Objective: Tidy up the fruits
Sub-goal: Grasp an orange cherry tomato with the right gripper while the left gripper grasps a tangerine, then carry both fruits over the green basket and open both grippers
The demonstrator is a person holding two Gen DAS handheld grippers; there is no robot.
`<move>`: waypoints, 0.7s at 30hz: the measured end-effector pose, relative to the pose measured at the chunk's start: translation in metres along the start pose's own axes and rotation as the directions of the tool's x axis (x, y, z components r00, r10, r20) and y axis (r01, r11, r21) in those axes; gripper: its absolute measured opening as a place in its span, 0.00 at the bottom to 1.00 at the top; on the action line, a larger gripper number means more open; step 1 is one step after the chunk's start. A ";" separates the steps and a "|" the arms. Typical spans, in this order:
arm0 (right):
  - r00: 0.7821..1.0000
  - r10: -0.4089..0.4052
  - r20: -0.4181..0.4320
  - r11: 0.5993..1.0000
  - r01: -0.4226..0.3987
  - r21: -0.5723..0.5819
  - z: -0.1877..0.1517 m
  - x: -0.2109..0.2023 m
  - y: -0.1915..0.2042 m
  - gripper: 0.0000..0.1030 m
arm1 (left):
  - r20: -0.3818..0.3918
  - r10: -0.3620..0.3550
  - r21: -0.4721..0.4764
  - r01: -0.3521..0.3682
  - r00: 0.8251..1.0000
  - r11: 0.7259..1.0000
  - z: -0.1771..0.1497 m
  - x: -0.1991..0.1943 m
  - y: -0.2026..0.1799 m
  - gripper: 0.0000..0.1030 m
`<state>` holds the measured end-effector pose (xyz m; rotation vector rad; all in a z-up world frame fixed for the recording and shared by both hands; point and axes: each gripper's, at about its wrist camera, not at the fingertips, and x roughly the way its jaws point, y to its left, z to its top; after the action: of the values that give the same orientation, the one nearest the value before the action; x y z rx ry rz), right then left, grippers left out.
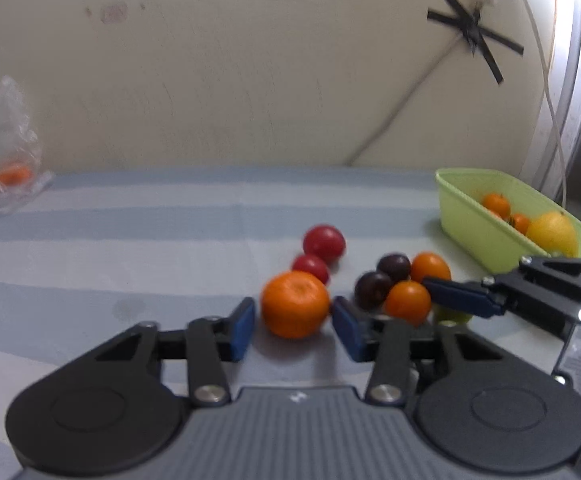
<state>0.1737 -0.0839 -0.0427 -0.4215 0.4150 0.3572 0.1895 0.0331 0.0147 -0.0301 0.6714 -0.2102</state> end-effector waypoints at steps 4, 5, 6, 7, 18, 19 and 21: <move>1.000 0.004 -0.002 0.999 -0.004 0.036 -0.002 -0.002 -0.005 0.30 | 0.016 0.002 -0.026 -0.001 1.000 1.000 -0.003 -0.005 0.005 0.37; 1.000 -0.008 0.024 0.999 0.007 0.043 -0.004 -0.008 -0.006 0.30 | 0.024 0.001 -0.032 -0.001 1.000 0.999 -0.005 -0.009 0.006 0.37; 0.999 -0.010 0.041 0.999 0.008 0.051 -0.006 -0.014 -0.006 0.30 | 0.028 -0.008 -0.039 0.009 1.000 0.999 -0.007 -0.014 0.006 0.37; 0.999 0.000 0.050 0.998 -0.003 0.065 -0.007 -0.022 -0.005 0.30 | 0.027 -0.031 -0.047 0.032 0.999 0.998 -0.012 -0.022 0.006 0.37; 0.998 0.038 0.058 0.974 -0.049 0.221 -0.063 -0.101 -0.018 0.30 | 0.016 -0.181 0.083 0.179 0.983 0.980 -0.058 -0.075 -0.046 0.37; 0.998 0.031 0.052 0.973 -0.042 0.225 -0.066 -0.104 -0.018 0.30 | 0.013 -0.188 0.097 0.186 0.982 0.978 -0.060 -0.076 -0.051 0.37; 0.999 0.031 0.037 0.971 -0.038 0.236 -0.072 -0.105 -0.020 0.30 | 0.009 -0.184 0.113 0.182 0.983 0.977 -0.062 -0.074 -0.057 0.37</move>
<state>0.0698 -0.1596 -0.0485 -0.1757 0.4274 0.3434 0.0838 -0.0055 0.0169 0.0138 0.6369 -0.4242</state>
